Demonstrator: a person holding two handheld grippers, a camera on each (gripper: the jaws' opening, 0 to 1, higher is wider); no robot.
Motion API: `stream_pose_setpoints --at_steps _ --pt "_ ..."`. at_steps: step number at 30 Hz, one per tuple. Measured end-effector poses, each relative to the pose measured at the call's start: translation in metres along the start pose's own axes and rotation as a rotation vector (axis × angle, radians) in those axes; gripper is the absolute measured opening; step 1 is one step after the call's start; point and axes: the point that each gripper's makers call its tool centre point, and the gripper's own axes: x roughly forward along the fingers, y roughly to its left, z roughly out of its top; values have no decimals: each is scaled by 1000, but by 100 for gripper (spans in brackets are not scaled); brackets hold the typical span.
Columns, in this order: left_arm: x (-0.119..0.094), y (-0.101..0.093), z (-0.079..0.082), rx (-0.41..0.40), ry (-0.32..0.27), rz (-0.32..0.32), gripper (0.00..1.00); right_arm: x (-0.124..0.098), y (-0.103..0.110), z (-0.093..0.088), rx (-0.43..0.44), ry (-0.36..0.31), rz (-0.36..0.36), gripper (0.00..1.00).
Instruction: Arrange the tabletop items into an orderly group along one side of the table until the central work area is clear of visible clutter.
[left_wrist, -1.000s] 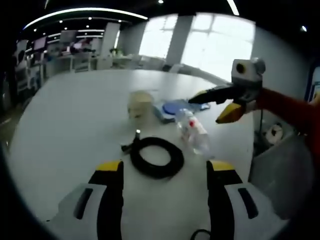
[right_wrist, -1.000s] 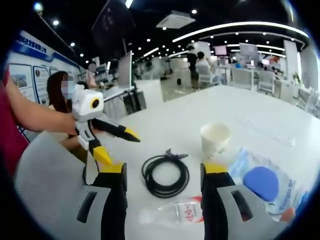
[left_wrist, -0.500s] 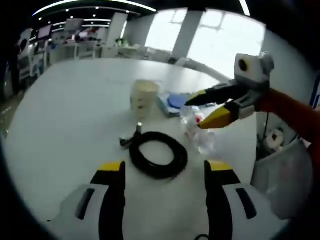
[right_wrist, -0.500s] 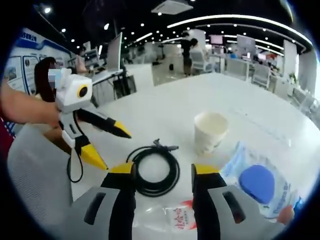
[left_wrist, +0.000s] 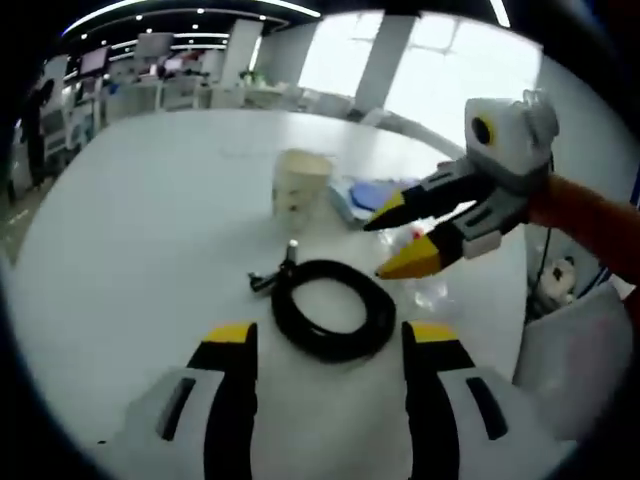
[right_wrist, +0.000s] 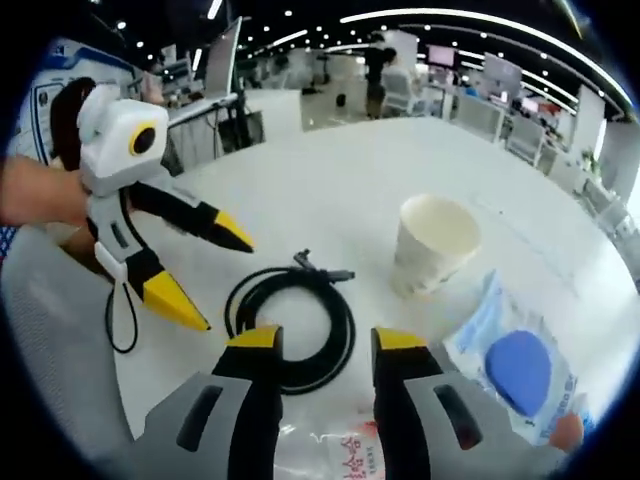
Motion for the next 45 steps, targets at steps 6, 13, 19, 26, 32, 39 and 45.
stream_pose_setpoints --at_steps 6,13,19,26,32,39,45 --pt "5 2 0 4 11 10 51 7 -2 -4 25 22 1 28" --pt "11 5 -1 -10 22 25 50 16 -3 -11 43 58 2 27" --pt "16 8 -2 -20 28 42 48 23 -1 -14 56 86 -6 24" --pt "19 12 -6 -25 44 66 47 28 -4 -17 75 109 -18 24" --pt "23 11 -6 -13 46 63 47 30 -4 -19 71 123 -29 23" --pt "28 11 -7 -5 56 68 45 33 -4 -21 64 146 -40 22" --pt "30 14 -8 -12 61 84 43 36 -5 -23 54 160 -50 22"
